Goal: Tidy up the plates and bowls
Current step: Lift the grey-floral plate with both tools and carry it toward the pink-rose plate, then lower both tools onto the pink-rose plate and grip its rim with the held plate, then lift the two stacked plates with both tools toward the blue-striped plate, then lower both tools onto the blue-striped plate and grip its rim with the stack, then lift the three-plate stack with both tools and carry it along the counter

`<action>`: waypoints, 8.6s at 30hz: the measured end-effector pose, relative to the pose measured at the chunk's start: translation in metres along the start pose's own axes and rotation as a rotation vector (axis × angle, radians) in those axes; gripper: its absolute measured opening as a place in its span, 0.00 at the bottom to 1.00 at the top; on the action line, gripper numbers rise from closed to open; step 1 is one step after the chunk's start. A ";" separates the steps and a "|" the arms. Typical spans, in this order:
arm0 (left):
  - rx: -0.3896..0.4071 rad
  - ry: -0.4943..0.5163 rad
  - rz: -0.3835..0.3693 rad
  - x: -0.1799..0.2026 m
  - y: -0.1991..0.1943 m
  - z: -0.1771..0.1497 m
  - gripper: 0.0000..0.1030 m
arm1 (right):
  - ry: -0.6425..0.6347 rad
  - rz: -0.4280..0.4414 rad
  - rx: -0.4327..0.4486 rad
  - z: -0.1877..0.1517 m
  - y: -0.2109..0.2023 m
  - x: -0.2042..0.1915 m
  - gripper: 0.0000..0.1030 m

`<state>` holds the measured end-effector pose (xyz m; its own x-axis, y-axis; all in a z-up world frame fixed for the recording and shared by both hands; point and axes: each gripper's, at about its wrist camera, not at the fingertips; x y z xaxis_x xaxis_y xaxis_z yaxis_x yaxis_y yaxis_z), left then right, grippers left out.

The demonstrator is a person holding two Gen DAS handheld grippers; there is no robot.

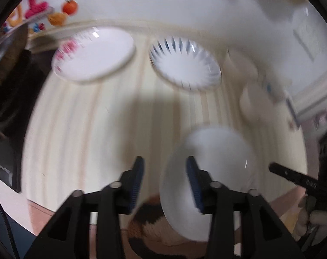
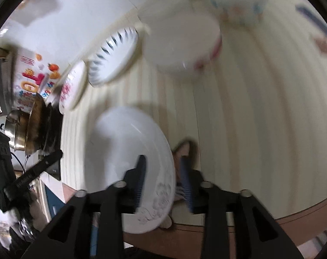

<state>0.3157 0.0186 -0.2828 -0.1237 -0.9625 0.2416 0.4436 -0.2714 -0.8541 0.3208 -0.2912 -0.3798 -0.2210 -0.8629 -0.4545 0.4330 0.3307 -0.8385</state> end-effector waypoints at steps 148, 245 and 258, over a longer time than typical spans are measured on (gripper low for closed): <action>-0.194 0.125 0.061 0.041 0.022 -0.019 0.23 | 0.010 -0.073 -0.090 0.000 -0.036 -0.028 0.20; -0.201 0.191 0.039 0.037 0.077 -0.053 0.19 | -0.140 -0.123 -0.043 -0.042 0.014 -0.017 0.10; -0.217 0.211 0.055 0.040 0.085 -0.053 0.19 | -0.101 -0.118 -0.083 -0.038 0.019 -0.007 0.13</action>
<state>0.3016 -0.0429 -0.3699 -0.2963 -0.9487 0.1106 0.2580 -0.1910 -0.9471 0.2976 -0.2639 -0.4039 -0.1753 -0.9300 -0.3229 0.3345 0.2522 -0.9080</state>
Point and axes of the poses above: each gripper's, at about its wrist camera, not at the fingertips, and y roughly the way its jaws point, x to its right, z to its top, and after that the axes turned 7 degrees about x, right-handed
